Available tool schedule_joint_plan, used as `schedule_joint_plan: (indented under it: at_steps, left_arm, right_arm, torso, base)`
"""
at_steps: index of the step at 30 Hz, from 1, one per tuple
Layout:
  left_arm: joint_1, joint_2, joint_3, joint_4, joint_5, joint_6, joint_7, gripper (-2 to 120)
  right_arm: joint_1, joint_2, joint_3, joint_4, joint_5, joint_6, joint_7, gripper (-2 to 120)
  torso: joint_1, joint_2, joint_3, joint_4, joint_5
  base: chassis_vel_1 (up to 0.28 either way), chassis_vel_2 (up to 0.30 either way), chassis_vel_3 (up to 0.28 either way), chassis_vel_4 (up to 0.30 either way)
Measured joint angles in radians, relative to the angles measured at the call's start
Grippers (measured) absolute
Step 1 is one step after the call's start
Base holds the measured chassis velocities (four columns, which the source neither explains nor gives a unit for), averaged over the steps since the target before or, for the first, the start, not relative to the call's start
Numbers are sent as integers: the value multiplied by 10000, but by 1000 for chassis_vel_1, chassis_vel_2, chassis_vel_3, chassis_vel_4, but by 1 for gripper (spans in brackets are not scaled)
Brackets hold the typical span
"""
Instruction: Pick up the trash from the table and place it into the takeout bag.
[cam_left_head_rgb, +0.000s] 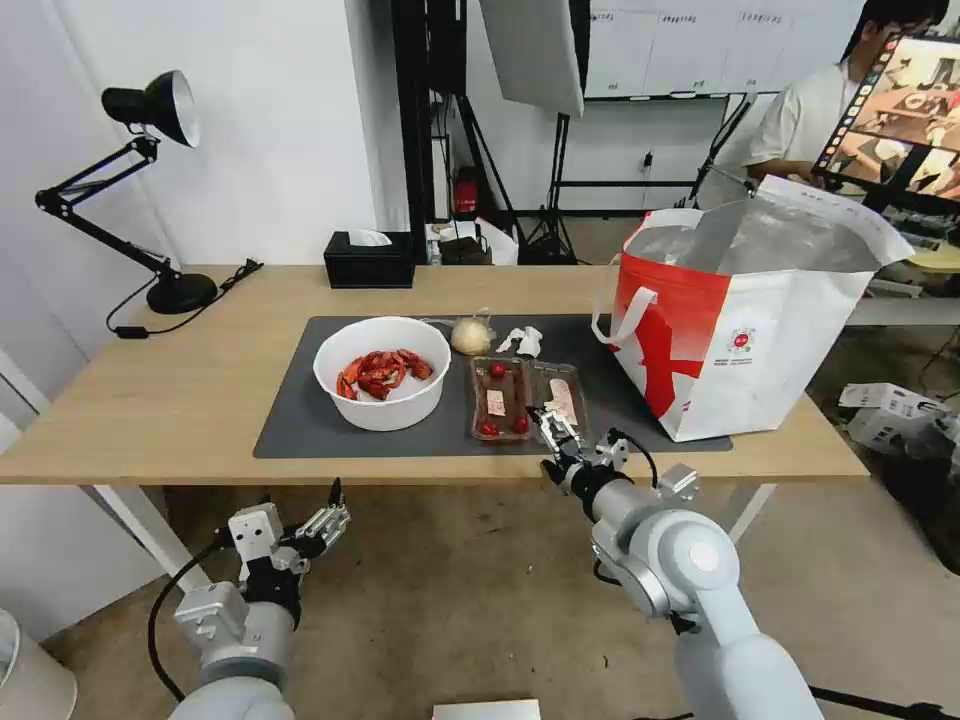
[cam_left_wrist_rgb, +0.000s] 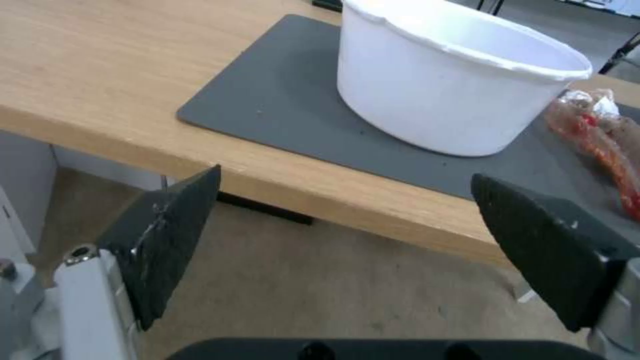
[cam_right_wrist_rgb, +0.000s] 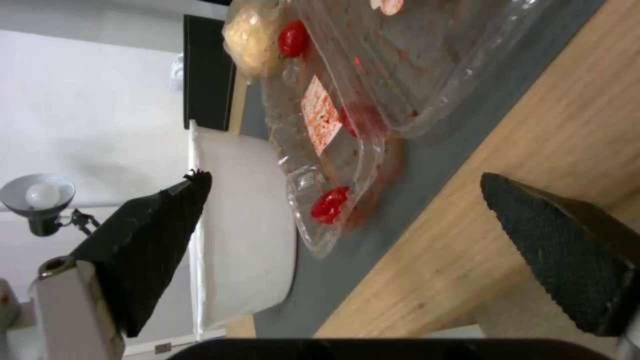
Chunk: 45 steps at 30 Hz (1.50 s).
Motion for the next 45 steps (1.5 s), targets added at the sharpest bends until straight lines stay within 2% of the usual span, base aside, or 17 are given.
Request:
schedule_joint_plan:
  at_steps: [8, 25, 45]
  left_arm:
    - [25, 47, -45, 47, -116, 2, -29, 100]
    - [105, 7, -87, 138, -94, 4, -52, 100]
    - [172, 67, -118, 99, -99, 4, -56, 100]
  right_arm:
    - [297, 453, -10, -442, -12, 21, 311, 100]
    - [1203, 771, -38, -1163, 18, 9, 1006, 100]
    - [1070, 912, 55, -1046, -46, 2, 1389, 100]
  torso:
    - [0, 0, 0, 0, -1]
    - [-2, 3, -3, -1, -1]
    - [-2, 3, -3, 3, 0]
  base:
    - [0, 0, 0, 0]
    - [0, 0, 0, 0]
    - [0, 0, 0, 0]
